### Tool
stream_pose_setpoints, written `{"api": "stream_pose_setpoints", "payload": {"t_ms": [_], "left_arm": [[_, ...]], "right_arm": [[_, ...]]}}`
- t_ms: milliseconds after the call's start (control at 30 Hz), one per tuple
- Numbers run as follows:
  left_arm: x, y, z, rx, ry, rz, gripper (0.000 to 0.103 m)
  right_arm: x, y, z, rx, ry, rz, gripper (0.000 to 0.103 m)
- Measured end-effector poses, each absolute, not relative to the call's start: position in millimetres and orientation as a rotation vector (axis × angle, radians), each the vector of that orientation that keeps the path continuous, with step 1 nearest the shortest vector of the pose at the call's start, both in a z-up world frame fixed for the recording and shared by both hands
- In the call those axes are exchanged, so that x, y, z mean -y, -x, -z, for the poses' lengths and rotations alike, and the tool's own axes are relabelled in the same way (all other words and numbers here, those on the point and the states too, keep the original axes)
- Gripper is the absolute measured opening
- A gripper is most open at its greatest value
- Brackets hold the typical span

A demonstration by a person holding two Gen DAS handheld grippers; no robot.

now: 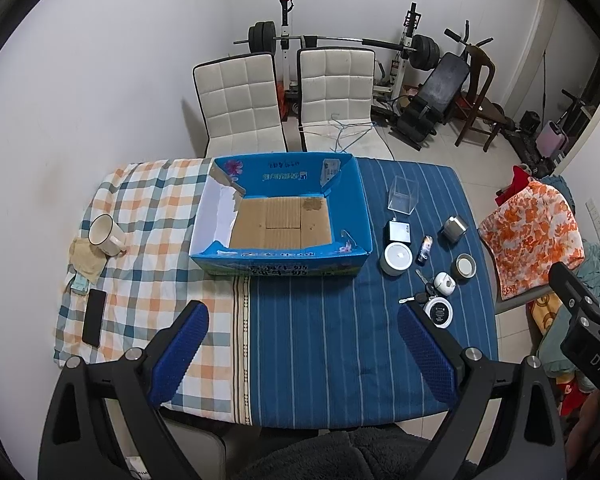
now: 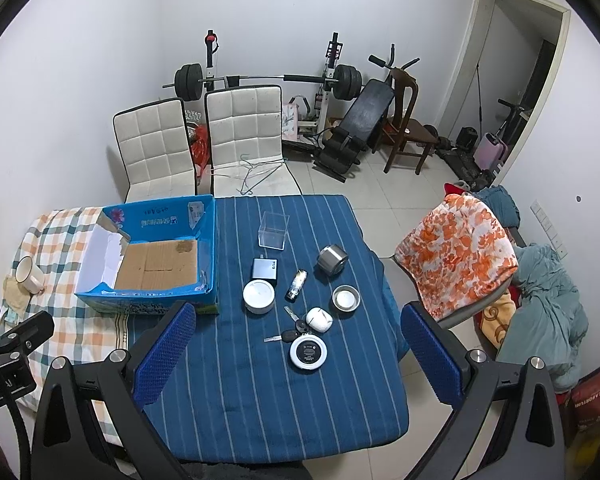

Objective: Organize rigid objects

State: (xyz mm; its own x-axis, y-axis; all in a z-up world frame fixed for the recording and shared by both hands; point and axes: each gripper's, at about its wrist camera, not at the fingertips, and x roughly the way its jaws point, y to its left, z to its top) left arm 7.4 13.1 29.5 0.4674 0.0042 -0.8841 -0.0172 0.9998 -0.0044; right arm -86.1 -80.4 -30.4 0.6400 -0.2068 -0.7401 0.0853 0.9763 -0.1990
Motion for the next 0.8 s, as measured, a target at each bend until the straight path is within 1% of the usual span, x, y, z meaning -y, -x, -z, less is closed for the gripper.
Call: {"api": "stream_pose_setpoints", "payload": {"t_ms": [800], "left_arm": [[-10.3, -14.5, -32.1, -1.085, 0.014, -0.013, 0.097]], "right_arm": [[82.4, 78.3, 26.7, -0.852, 0.156, 0.168, 0.103]]}}
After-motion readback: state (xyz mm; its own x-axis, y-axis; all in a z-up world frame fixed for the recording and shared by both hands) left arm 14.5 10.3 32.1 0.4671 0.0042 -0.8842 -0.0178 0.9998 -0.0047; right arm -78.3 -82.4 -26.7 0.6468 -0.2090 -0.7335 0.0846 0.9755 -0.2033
